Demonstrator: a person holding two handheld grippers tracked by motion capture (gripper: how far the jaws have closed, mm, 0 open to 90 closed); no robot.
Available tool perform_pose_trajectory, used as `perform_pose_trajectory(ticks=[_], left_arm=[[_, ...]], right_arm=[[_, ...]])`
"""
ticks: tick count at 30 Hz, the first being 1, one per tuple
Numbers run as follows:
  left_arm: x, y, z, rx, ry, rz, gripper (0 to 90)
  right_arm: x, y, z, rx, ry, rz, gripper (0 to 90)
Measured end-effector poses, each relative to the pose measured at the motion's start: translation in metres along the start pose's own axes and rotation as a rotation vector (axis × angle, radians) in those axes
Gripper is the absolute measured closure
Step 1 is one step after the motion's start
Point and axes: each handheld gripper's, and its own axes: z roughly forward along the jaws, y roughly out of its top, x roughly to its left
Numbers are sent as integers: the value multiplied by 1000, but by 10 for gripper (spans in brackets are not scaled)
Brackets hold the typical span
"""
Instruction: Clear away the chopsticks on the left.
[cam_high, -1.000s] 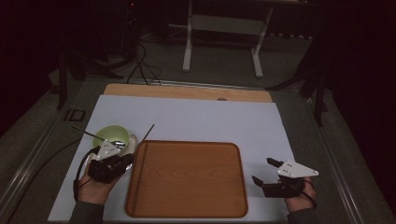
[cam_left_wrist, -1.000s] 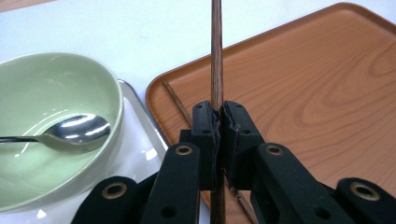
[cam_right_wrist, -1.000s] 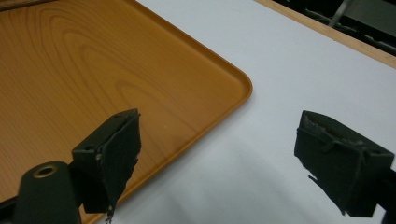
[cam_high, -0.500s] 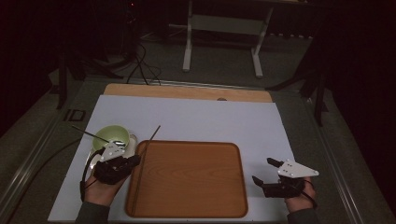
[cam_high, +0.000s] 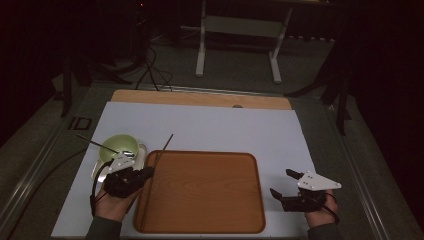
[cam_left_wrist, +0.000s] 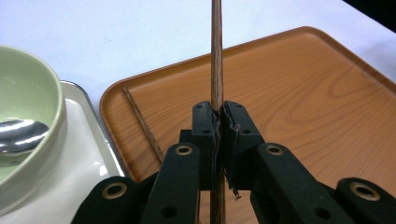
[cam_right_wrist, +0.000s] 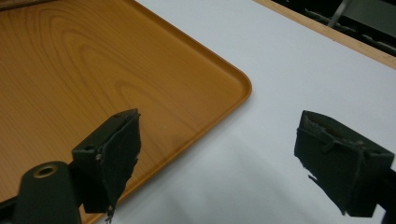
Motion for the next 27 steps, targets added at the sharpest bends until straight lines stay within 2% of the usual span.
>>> perform_pose_trajectory(ticks=[4, 15, 25, 27], left_arm=[[-1, -2, 4, -12, -5, -23, 847], [3, -9, 15, -19, -7, -119, 847], [6, -14, 24, -5, 35, -168, 847], [7, -15, 24, -7, 29, -184, 847]], right_arm=[[0, 0, 0, 0, 1, -2, 144], [0, 0, 0, 0, 1, -1, 144], [0, 0, 0, 1, 1, -2, 144], [0, 0, 0, 1, 1, -1, 144]])
